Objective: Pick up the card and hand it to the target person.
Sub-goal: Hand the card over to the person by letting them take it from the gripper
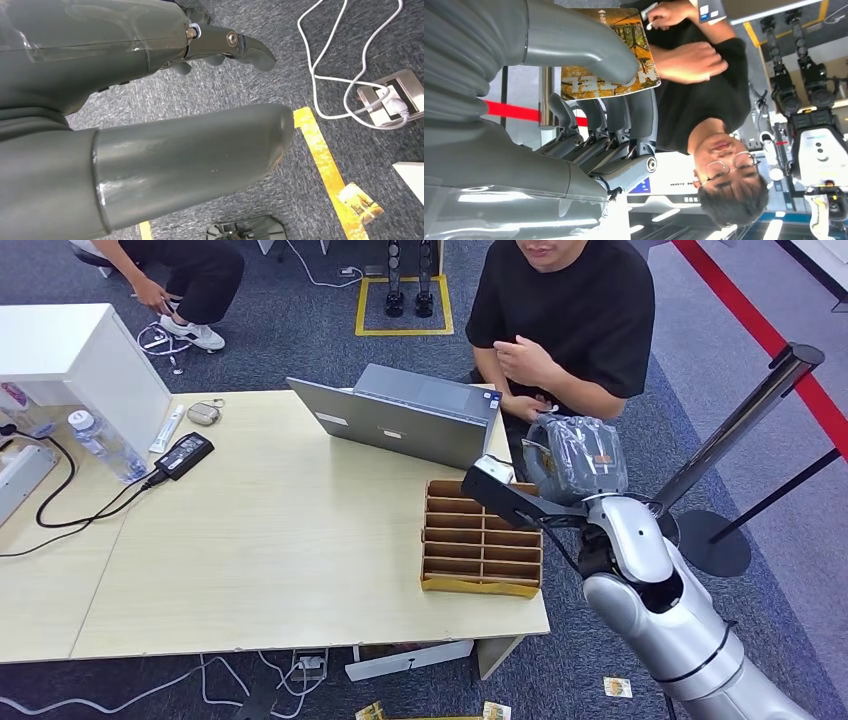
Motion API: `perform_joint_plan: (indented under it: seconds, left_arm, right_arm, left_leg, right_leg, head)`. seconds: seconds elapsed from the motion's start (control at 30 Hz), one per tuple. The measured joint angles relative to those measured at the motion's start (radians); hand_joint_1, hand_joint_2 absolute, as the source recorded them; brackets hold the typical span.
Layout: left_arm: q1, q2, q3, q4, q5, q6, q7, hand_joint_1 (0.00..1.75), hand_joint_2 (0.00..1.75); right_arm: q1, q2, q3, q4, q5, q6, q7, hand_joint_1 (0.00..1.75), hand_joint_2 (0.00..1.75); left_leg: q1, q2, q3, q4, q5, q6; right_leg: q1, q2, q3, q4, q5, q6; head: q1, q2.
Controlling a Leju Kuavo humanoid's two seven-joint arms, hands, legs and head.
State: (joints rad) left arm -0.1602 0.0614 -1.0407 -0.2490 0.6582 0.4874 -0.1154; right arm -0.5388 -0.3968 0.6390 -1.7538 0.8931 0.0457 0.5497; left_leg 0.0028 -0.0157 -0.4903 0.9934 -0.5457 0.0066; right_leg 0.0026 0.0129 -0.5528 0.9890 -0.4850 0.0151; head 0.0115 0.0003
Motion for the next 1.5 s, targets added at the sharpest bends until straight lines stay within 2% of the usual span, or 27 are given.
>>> perform_joint_plan:
  seconds: [0.13,0.33,0.67,0.7,0.77,0.83,0.9,1.03,1.2,1.37,1.5]
  left_arm:
    - [-0.007,0.0,0.0,0.0,-0.012,-0.004,0.006,0.0,0.0]
    - [-0.02,-0.003,0.0,0.0,-0.029,-0.008,0.021,0.0,0.0]
    - [-0.032,-0.006,0.0,0.0,-0.042,-0.016,0.029,0.0,0.0]
    - [-0.032,-0.006,0.0,0.0,-0.042,-0.016,0.029,0.0,0.0]
    - [-0.033,-0.006,0.0,0.0,-0.043,-0.017,0.029,0.0,0.0]
    - [-0.033,-0.007,0.0,0.0,-0.043,-0.017,0.029,0.0,0.0]
    - [-0.033,-0.007,0.0,0.0,-0.043,-0.017,0.03,0.0,0.0]
    - [-0.033,-0.007,0.0,0.0,-0.043,-0.018,0.034,0.0,0.0]
    - [-0.033,-0.007,0.0,0.0,-0.044,-0.018,0.036,0.0,0.0]
    - [-0.033,-0.007,0.0,0.0,-0.044,-0.017,0.034,0.0,0.0]
    - [-0.029,-0.007,0.0,0.0,-0.043,-0.013,0.026,0.0,0.0]
  right_arm:
    - [-0.006,-0.019,-0.011,0.015,0.026,-0.03,-0.018,1.4,1.75]
    - [-0.013,-0.05,-0.022,0.12,0.091,-0.1,-0.072,1.44,1.75]
    - [-0.022,-0.068,-0.049,0.298,0.118,-0.133,-0.097,1.46,1.75]
    - [-0.022,-0.068,-0.049,0.312,0.118,-0.135,-0.099,1.39,1.75]
    - [-0.021,-0.068,-0.049,0.337,0.117,-0.141,-0.102,0.88,1.75]
    - [-0.02,-0.068,-0.049,0.361,0.114,-0.144,-0.103,0.22,1.75]
    - [-0.019,-0.068,-0.049,0.382,0.107,-0.134,-0.104,0.0,1.75]
    - [-0.013,-0.069,-0.048,0.41,0.083,-0.08,-0.102,0.0,1.75]
    - [-0.003,-0.07,-0.048,0.425,0.066,-0.081,-0.092,0.0,1.75]
    - [0.014,-0.067,-0.07,0.429,0.064,-0.244,-0.1,0.0,1.75]
    - [0.055,-0.059,-0.112,0.408,0.046,-0.457,-0.129,0.0,1.75]
  left_leg:
    - [0.0,0.0,0.0,0.0,0.0,0.0]
    - [0.0,0.0,0.0,0.0,0.0,0.0]
    - [0.0,-0.001,0.0,0.0,0.0,0.0]
    - [0.0,-0.001,-0.001,0.0,0.0,0.0]
    - [0.0,-0.001,-0.001,0.0,0.0,0.0]
    - [0.0,-0.001,0.0,0.0,0.0,0.0]
    - [0.0,-0.001,0.0,0.0,0.0,0.0]
    - [0.0,0.0,0.0,0.0,0.0,0.0]
    - [0.0,0.0,0.0,0.0,0.0,0.0]
    - [0.0,-0.001,0.0,0.0,0.0,0.0]
    - [0.0,-0.001,-0.001,0.0,0.0,0.0]
  right_leg:
    - [0.0,0.0,0.0,0.0,0.0,0.0]
    - [0.0,0.0,0.0,0.0,0.0,0.0]
    - [0.0,0.0,0.0,0.0,0.0,0.0]
    - [0.0,0.0,0.0,0.0,0.0,0.0]
    - [0.0,0.0,0.0,0.0,0.0,0.0]
    - [0.0,0.0,0.0,0.0,0.0,0.0]
    - [0.0,0.0,0.0,0.0,0.0,0.0]
    - [0.0,0.0,0.0,0.0,0.0,0.0]
    - [0.0,0.0,0.0,0.0,0.0,0.0]
    - [0.0,0.0,0.0,0.0,0.0,0.0]
    - [0.0,-0.001,0.0,0.0,0.0,0.0]
  head:
    - [0.0,0.0]
    - [0.0,0.0]
    - [0.0,0.0]
    - [0.0,0.0]
    - [0.0,0.0]
    - [0.0,0.0]
    - [0.0,0.0]
    - [0.0,0.0]
    - [0.0,0.0]
    - [0.0,0.0]
    - [0.0,0.0]
